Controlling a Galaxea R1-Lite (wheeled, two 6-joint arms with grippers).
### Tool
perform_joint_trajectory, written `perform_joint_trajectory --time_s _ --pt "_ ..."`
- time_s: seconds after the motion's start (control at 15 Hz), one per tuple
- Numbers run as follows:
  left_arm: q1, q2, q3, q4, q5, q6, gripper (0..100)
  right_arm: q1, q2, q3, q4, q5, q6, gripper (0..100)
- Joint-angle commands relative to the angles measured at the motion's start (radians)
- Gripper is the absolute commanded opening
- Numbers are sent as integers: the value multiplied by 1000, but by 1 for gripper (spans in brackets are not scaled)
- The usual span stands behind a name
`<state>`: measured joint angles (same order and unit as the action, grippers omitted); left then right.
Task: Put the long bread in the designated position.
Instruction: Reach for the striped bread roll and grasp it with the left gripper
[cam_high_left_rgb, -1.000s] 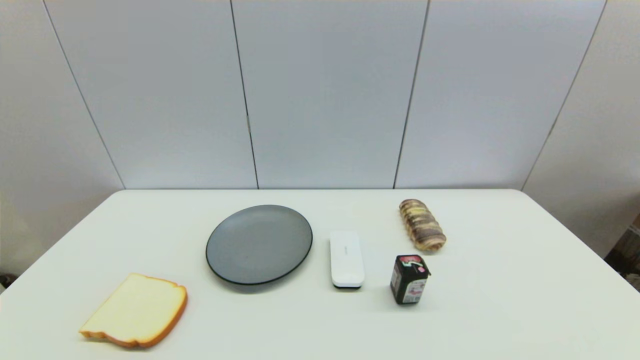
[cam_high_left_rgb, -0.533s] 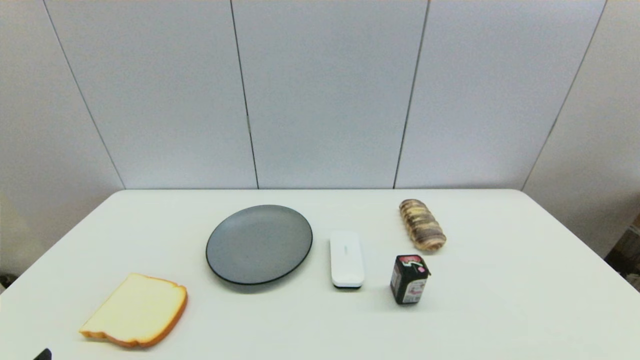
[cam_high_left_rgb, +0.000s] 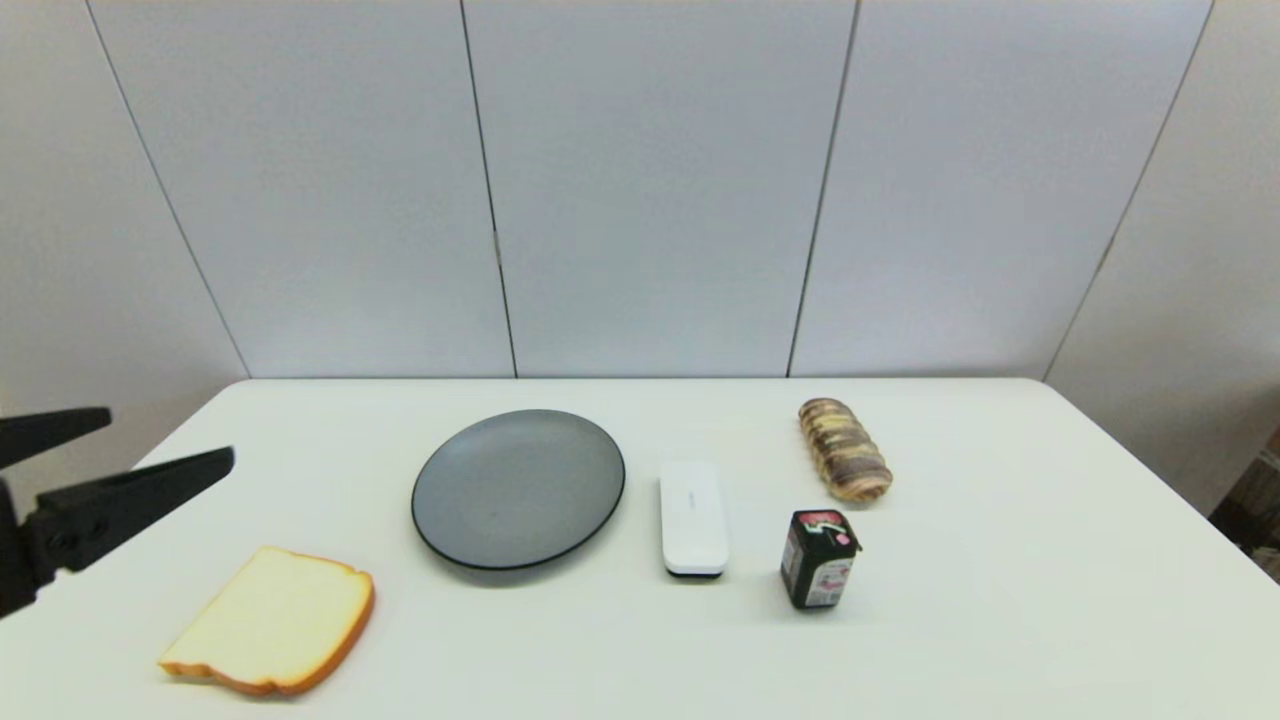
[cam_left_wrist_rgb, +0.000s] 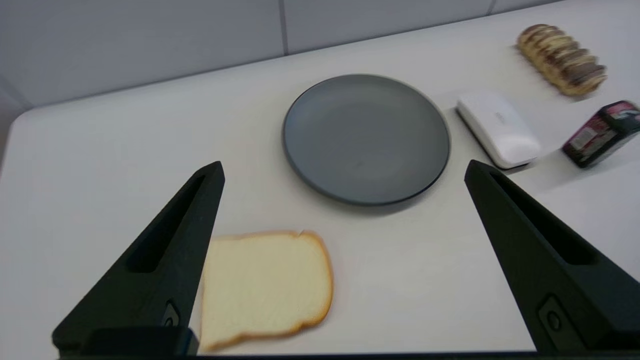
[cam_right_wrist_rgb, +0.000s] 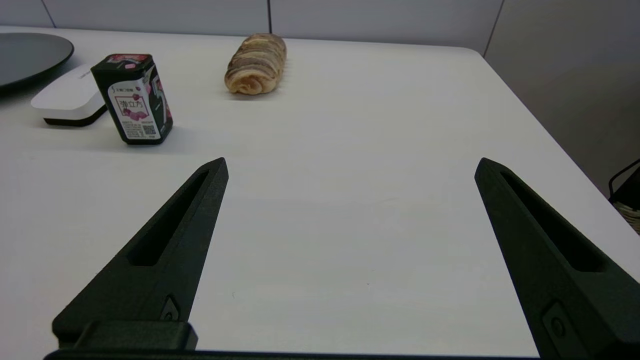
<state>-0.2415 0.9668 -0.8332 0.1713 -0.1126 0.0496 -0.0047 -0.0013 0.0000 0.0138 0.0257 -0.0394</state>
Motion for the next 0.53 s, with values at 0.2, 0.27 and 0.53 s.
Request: perform_joint_trajectory --time_s 0.2,0.27,0.53 --pt "-160 596 -534 24 -21 -19 100 0 1 0 0 2 -1 100" --pt "-190 662 -596 22 -21 -36 100 0 1 0 0 0 -1 100" --pt "-315 876 -810 20 -19 -126 100 0 1 0 0 0 -1 100"
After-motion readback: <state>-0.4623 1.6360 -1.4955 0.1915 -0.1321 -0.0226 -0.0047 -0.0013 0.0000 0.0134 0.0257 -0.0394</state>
